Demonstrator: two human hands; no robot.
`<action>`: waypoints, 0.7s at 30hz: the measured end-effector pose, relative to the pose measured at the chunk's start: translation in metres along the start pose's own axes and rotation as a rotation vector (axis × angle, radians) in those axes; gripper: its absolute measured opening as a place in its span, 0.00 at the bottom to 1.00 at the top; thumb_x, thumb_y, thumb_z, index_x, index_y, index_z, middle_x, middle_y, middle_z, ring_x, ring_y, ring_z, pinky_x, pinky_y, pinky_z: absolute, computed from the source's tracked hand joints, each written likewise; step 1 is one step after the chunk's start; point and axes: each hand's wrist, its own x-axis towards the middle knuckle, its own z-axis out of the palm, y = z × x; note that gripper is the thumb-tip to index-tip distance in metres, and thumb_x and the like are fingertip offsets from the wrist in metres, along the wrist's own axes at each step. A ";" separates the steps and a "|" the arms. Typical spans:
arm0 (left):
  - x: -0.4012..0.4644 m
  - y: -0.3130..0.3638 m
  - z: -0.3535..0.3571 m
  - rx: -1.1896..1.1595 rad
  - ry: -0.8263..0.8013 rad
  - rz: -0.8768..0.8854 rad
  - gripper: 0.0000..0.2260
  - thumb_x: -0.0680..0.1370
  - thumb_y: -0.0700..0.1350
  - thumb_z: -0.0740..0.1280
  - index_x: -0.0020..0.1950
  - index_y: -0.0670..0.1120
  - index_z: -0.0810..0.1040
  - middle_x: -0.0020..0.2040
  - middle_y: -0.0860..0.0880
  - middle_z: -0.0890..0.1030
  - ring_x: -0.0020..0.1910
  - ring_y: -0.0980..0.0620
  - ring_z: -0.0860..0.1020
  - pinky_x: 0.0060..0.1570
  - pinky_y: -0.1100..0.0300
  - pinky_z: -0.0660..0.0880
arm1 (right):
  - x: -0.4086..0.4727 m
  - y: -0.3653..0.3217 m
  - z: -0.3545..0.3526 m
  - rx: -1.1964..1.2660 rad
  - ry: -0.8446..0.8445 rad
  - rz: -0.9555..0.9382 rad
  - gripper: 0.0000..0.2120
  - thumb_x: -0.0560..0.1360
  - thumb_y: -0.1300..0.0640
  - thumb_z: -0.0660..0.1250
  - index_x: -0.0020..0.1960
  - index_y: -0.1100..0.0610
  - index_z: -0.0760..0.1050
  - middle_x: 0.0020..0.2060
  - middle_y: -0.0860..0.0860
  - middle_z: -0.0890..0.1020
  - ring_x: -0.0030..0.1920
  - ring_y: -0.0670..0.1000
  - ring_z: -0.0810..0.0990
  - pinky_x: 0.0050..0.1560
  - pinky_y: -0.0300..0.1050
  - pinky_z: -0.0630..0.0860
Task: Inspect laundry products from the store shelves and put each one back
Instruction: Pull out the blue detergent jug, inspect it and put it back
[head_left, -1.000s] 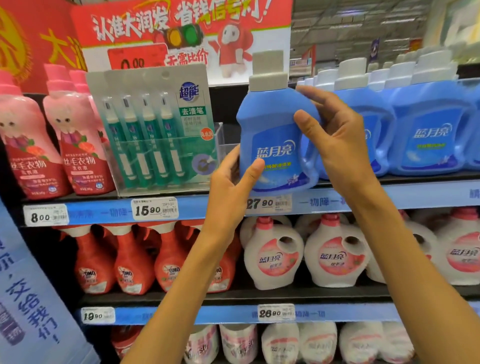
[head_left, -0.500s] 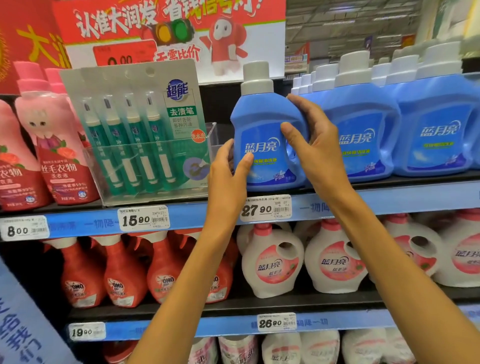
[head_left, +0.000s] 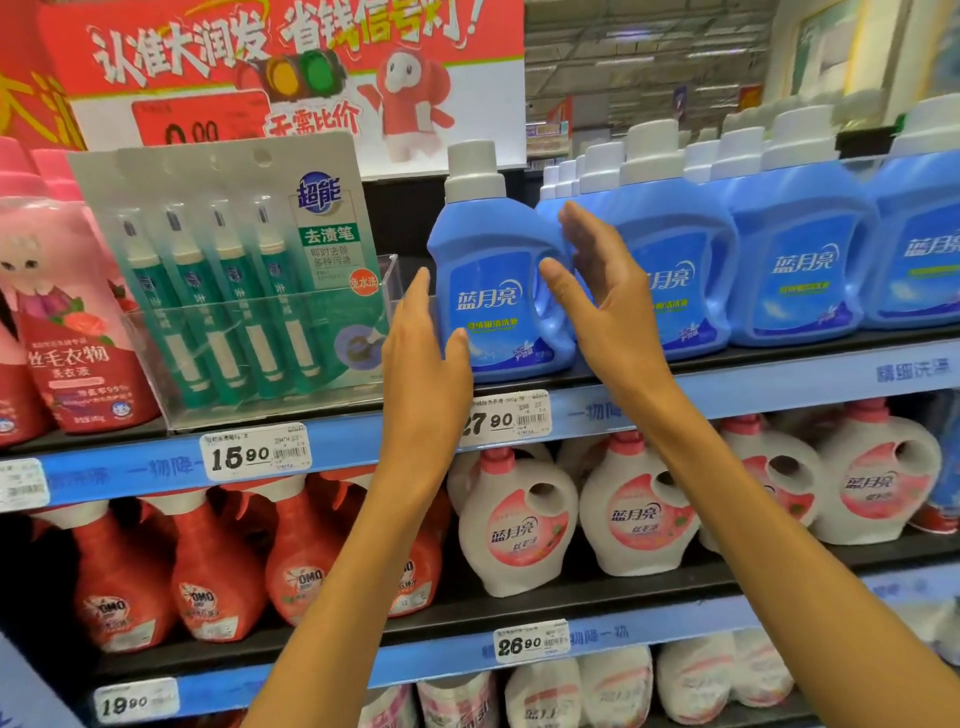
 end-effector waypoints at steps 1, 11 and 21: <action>-0.005 0.007 0.000 0.020 0.053 0.065 0.24 0.79 0.33 0.60 0.75 0.42 0.62 0.71 0.51 0.68 0.70 0.56 0.66 0.68 0.66 0.62 | -0.004 -0.003 -0.007 0.024 0.044 -0.015 0.21 0.79 0.60 0.64 0.71 0.59 0.66 0.68 0.50 0.72 0.69 0.44 0.69 0.70 0.39 0.65; -0.026 0.051 0.065 -0.050 -0.183 0.212 0.19 0.80 0.37 0.62 0.71 0.42 0.68 0.67 0.47 0.74 0.66 0.53 0.72 0.66 0.62 0.67 | 0.008 0.005 -0.095 -0.445 0.272 -0.056 0.19 0.81 0.56 0.60 0.70 0.62 0.66 0.65 0.55 0.73 0.68 0.53 0.67 0.68 0.41 0.63; -0.021 0.053 0.127 0.070 -0.091 -0.028 0.27 0.79 0.43 0.65 0.75 0.41 0.58 0.72 0.44 0.67 0.72 0.47 0.65 0.70 0.52 0.63 | 0.023 0.040 -0.121 -0.709 0.004 -0.179 0.24 0.80 0.50 0.61 0.72 0.61 0.65 0.68 0.58 0.70 0.72 0.56 0.63 0.66 0.47 0.56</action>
